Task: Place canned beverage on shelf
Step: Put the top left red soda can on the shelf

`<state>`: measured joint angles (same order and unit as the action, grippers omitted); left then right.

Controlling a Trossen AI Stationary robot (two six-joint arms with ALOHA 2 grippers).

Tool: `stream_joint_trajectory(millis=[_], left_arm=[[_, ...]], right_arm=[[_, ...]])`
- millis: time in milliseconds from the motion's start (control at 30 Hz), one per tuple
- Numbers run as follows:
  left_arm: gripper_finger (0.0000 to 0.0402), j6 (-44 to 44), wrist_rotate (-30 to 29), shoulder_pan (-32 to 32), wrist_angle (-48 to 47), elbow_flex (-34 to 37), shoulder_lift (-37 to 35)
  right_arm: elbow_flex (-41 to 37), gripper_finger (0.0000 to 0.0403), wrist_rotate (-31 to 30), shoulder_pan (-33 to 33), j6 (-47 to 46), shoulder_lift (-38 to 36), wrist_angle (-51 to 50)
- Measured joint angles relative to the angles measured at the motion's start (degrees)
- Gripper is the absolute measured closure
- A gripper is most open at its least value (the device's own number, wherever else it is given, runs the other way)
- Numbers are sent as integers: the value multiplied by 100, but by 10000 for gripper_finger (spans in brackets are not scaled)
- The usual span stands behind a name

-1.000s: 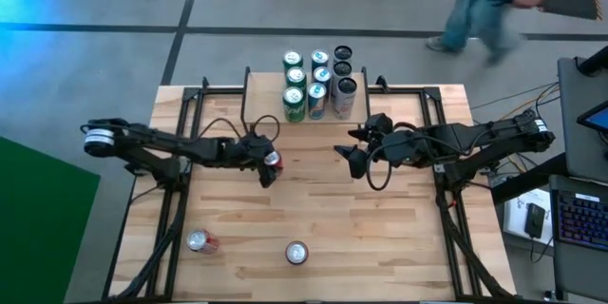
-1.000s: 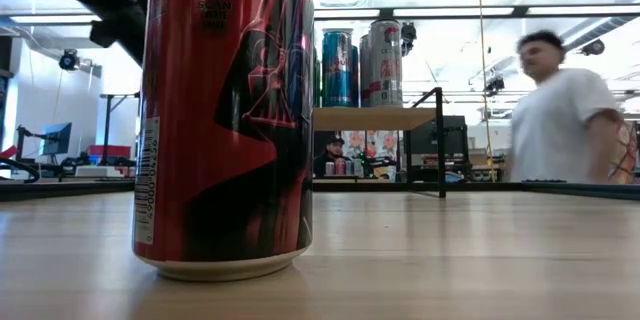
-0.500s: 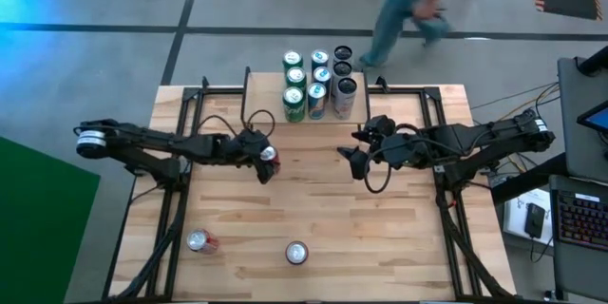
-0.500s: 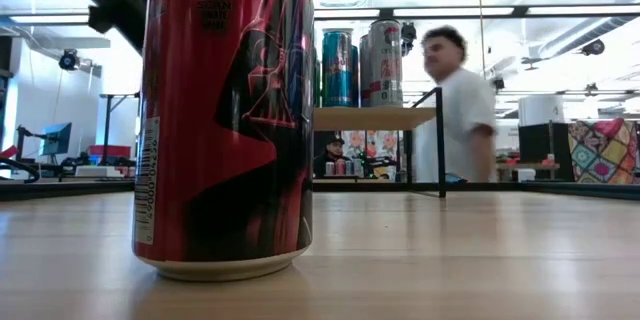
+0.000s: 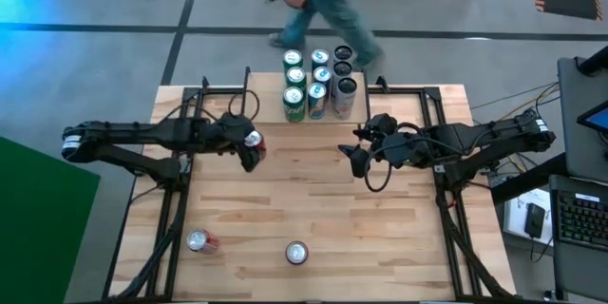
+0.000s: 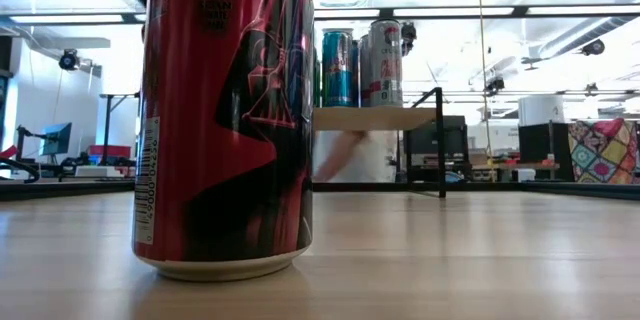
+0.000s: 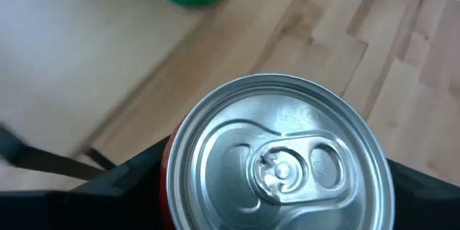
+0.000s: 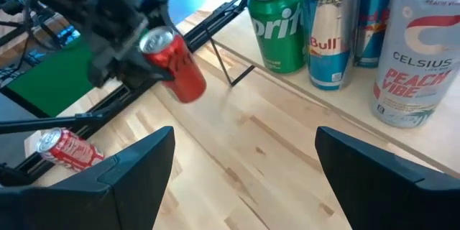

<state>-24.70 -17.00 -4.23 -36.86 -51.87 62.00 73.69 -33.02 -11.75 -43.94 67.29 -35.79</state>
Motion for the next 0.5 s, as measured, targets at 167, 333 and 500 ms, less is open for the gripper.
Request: stream_joint_trajectory(millis=[167, 333, 500], left_arm=[[112, 109, -56, -269, -267, -546, 0], [112, 323, -40, -754, -369, -853, 0], [112, 486, -41, -1514, -241, -1087, 56]], right_arm=[[0, 76, -2, 0, 0, -11, 0], [0, 76, -1, -40, -94, -11, 0], [0, 76, -3, -161, -194, -11, 0]])
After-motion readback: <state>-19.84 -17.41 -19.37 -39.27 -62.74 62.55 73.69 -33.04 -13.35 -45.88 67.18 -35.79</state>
